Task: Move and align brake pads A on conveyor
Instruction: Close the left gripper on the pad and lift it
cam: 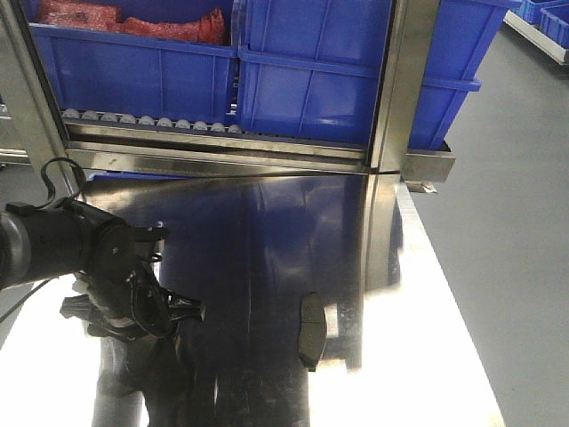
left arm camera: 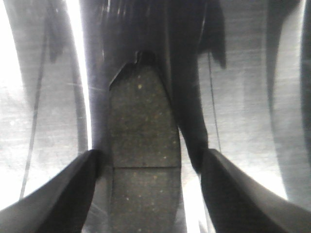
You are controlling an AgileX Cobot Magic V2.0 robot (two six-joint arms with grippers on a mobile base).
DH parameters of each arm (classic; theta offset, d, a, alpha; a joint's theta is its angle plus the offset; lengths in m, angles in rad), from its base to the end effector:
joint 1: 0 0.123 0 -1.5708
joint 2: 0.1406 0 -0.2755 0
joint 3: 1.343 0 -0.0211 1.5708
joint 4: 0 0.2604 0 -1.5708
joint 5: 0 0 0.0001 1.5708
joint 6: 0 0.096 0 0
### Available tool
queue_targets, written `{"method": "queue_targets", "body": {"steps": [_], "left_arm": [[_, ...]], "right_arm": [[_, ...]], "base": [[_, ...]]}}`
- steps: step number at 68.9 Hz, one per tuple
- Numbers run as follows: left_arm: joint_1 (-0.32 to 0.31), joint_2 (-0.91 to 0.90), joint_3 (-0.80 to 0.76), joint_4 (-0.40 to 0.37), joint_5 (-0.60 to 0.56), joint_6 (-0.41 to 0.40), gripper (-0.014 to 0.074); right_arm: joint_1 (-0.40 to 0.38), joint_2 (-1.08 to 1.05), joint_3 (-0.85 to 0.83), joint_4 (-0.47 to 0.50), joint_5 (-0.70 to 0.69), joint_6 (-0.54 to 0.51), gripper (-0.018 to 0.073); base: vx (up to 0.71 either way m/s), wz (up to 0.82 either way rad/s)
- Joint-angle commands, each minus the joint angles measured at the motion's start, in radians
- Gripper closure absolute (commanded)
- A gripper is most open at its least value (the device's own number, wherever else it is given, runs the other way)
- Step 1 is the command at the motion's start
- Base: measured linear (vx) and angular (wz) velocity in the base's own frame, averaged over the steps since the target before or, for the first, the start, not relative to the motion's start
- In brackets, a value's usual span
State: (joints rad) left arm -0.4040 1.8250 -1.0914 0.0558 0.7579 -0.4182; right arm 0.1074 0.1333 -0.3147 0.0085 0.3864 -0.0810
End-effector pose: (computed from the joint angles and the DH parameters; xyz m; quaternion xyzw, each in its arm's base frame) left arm 0.3163 -0.1312 0.1427 0.0115 0.9963 -0.0142 0.0845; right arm 0.0751 0.0084 0.2756 -0.0684 0.7444 0.0126 0.6641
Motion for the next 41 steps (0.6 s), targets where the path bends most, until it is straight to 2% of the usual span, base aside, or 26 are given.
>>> {"method": "queue_targets", "body": {"steps": [1, 8, 14, 21, 34, 41], "left_arm": [[-0.005, -0.034, -0.029, -0.007, -0.002, -0.012, 0.0153], [-0.005, -0.036, -0.029, -0.006, -0.003, -0.008, 0.0167], [-0.005, -0.036, -0.029, -0.006, -0.004, -0.004, 0.0216], [-0.005, -0.036, -0.029, -0.006, -0.017, 0.025, 0.0328], [-0.005, -0.038, -0.029, -0.006, -0.043, 0.054, 0.0596], [-0.005, -0.05, -0.029, 0.007, -0.044, 0.064, 0.0604]], "right_arm": [[-0.006, 0.011, -0.025, -0.009, -0.081, -0.001, 0.013], [-0.006, 0.011, -0.025, -0.009, -0.081, -0.001, 0.013], [-0.006, 0.011, -0.025, -0.009, -0.081, -0.001, 0.013], [-0.006, 0.011, -0.025, -0.009, -0.081, -0.001, 0.013], [-0.006, 0.011, -0.025, -0.009, -0.081, -0.001, 0.013], [-0.006, 0.011, -0.025, -0.009, -0.081, -0.001, 0.013]], "base": [[0.0, 0.0], [0.0, 0.0], [0.0, 0.0], [0.0, 0.0], [0.0, 0.0], [0.0, 0.0]]}}
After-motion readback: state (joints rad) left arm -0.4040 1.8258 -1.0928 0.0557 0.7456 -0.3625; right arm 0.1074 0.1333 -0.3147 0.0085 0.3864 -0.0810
